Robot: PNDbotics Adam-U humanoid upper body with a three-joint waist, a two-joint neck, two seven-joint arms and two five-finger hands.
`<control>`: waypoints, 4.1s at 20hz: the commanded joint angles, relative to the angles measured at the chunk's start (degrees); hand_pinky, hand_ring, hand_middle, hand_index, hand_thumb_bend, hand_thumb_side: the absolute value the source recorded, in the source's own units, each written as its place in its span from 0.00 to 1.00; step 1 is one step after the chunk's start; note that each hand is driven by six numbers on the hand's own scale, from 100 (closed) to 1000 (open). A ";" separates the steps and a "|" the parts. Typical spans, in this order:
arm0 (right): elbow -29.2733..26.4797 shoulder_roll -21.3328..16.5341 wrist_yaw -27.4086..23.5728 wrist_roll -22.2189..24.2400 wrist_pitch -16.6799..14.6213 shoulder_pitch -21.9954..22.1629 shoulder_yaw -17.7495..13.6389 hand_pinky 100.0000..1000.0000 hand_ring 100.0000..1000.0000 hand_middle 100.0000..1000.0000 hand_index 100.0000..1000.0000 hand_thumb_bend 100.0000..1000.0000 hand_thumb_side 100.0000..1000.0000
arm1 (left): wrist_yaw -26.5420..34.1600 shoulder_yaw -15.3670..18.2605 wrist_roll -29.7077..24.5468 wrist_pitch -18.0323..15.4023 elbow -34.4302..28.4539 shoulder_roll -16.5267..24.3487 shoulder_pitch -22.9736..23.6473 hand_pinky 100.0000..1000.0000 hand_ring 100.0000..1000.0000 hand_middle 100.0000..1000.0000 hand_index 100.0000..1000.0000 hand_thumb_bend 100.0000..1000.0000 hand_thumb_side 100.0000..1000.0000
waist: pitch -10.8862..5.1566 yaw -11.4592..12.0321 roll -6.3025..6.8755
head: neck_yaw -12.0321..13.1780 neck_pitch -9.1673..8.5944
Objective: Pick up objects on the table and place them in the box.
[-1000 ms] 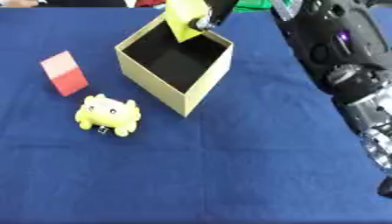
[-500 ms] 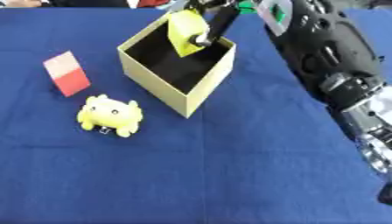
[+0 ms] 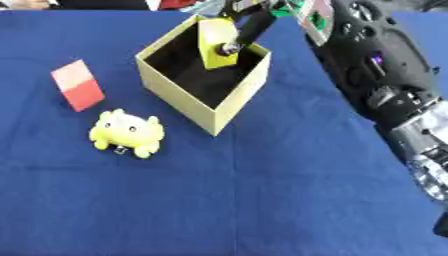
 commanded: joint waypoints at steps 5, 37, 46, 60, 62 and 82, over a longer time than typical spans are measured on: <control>-0.26 -0.35 1.28 1.58 -1.64 -1.11 -0.88 0.98 0.95 0.87 1.00 0.30 0.86 | 0.13 0.01 -0.34 0.04 -1.08 0.80 -0.62 0.66 0.60 0.68 0.68 0.11 0.89 | -1.11 -0.01 0.23 | 0.23 -0.61; -41.67 -20.75 -13.46 -17.38 11.57 15.09 -7.83 0.90 0.87 0.79 0.86 0.00 0.77 | -17.74 -1.87 1.80 0.89 -1.08 16.63 -4.36 0.66 0.62 0.66 0.72 0.09 0.83 | -1.52 -2.58 -0.08 | 0.87 1.48; -47.32 -22.75 -15.26 -33.27 18.47 21.59 -8.77 0.88 0.85 0.78 0.83 0.00 0.80 | -27.98 -4.72 -3.80 8.90 3.41 30.22 -6.60 0.69 0.69 0.72 0.81 0.14 0.84 | -1.60 -3.13 0.30 | 0.37 1.54; -48.25 -22.05 -16.06 -34.87 21.09 23.50 -8.50 0.89 0.85 0.79 0.83 0.00 0.83 | -32.03 -13.47 -29.48 4.53 26.84 39.80 -19.41 0.77 0.81 0.82 0.92 0.56 0.95 | -2.42 -4.12 1.04 | 0.95 1.60; -48.29 -21.79 -16.02 -34.76 21.10 23.42 -8.43 0.89 0.85 0.79 0.83 0.00 0.83 | -33.39 -14.83 -31.11 3.15 29.99 39.38 -21.90 0.78 0.81 0.82 0.92 0.60 0.96 | -2.51 -4.24 1.09 | 0.97 1.55; -48.72 -20.02 -15.86 -34.57 22.19 23.59 -8.62 0.89 0.84 0.78 0.82 0.00 0.86 | -31.46 -19.71 -50.97 2.09 45.24 33.05 -31.94 0.90 0.92 0.93 0.95 0.89 0.94 | -2.85 -4.62 1.32 | 1.96 1.48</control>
